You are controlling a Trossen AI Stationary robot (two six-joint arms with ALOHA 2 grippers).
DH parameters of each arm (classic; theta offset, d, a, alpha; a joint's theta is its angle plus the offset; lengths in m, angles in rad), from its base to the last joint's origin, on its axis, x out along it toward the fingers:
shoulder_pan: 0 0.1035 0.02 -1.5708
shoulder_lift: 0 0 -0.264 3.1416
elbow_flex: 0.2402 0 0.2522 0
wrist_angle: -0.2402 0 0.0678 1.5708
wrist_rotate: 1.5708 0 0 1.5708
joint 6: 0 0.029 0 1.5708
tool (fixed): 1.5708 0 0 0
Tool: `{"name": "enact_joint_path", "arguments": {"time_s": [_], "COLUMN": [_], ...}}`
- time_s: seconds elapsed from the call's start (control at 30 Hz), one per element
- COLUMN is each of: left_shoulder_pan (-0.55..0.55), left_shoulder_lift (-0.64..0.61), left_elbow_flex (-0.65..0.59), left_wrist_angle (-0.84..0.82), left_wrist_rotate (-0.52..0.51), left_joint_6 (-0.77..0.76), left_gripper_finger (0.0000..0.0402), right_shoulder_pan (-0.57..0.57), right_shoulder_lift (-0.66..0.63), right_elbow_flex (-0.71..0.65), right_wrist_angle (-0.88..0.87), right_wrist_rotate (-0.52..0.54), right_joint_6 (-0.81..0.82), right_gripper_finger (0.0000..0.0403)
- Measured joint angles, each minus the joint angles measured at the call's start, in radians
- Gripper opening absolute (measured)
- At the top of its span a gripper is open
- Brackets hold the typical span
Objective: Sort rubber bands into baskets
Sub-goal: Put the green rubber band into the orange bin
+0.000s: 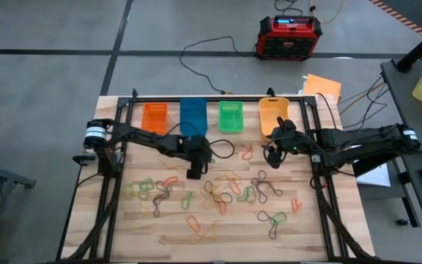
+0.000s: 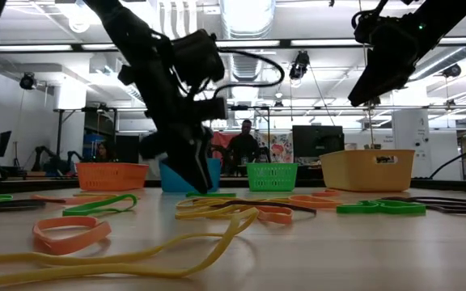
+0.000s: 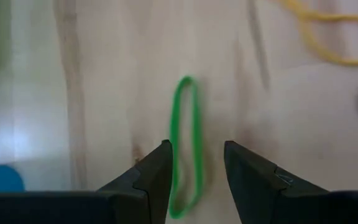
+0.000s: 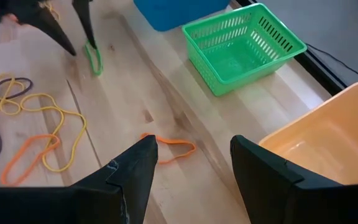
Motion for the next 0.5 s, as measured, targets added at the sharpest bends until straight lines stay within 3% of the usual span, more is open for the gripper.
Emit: {"name": "enact_joint_path", "arguments": {"time_s": [0.3, 0.5], "left_shoulder_pan": [0.021, 0.029], "left_shoulder_lift": [0.031, 0.038], "left_elbow_flex": [0.000, 0.001], "left_wrist_angle": [0.017, 0.017], "left_wrist_rotate": [-0.031, 0.008], "left_joint_6": [-0.001, 0.007], "left_gripper_finger": [0.0122, 0.0060], "right_shoulder_pan": [0.000, 0.000], "right_shoulder_lift": [0.000, 0.000], "right_elbow_flex": [0.000, 0.000], "right_wrist_angle": [0.000, 0.000], "right_wrist_rotate": [0.000, 0.000], "right_joint_6": [0.003, 0.003], "right_gripper_finger": [0.0199, 0.0199]}}
